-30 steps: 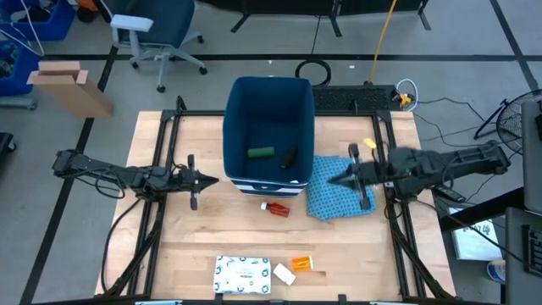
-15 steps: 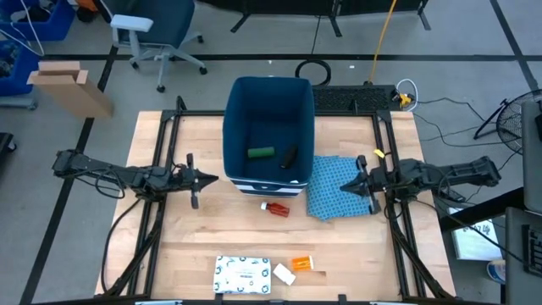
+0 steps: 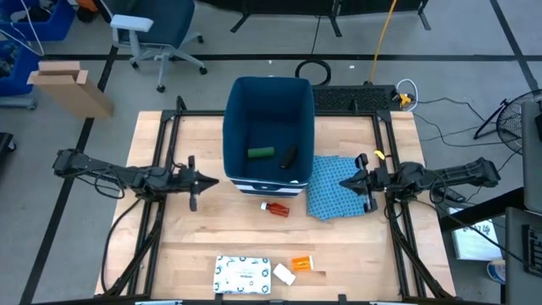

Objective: Pick & place medical supplies in basket/bin
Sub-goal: Put the orange medicine bottle into the blue bin

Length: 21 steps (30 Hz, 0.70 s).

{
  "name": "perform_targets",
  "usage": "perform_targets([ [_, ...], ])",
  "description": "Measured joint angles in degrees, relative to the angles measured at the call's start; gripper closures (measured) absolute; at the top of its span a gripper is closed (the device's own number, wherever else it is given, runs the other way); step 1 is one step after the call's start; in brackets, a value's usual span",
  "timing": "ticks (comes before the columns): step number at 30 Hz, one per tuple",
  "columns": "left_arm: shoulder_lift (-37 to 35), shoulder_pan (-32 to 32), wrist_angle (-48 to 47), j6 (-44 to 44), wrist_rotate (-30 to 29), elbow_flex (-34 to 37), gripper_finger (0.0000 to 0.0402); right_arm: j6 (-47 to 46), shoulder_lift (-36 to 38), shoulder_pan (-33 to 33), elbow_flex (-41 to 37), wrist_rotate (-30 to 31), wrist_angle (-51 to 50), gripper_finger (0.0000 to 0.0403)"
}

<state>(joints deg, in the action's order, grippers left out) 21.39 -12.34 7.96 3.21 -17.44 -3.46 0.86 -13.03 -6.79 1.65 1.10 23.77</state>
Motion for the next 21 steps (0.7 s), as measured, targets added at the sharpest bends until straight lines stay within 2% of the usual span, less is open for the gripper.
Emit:
perform_targets([
  [5, 3.8, -4.8, 7.9, -4.8, -0.4, -1.5, 0.0382, 2.9, 0.0, 0.0, 0.0, -1.4, -0.5, 0.0402],
  [9, 10.0, -11.0, 8.3, -7.9, -5.9, -8.1, 0.0383, 3.0, 0.0, 0.0, -0.1, -1.4, -0.9, 0.0402],
  [15, 28.4, -19.5, 8.1, -16.1, -14.7, -19.4, 0.0383, 1.7, 0.0, 0.0, -0.1, -1.4, -0.9, 0.0402],
  [18, 38.4, -21.2, 5.9, -15.6, -19.4, -26.7, 0.0383, 1.3, 0.0, 0.0, -0.2, -1.4, -1.0, 0.0403],
  [21, 48.0, -21.8, -0.2, -13.7, -21.9, -34.7, 0.0383, 1.3, 0.0, 0.0, -0.2, -1.3, -1.2, 0.0403],
])
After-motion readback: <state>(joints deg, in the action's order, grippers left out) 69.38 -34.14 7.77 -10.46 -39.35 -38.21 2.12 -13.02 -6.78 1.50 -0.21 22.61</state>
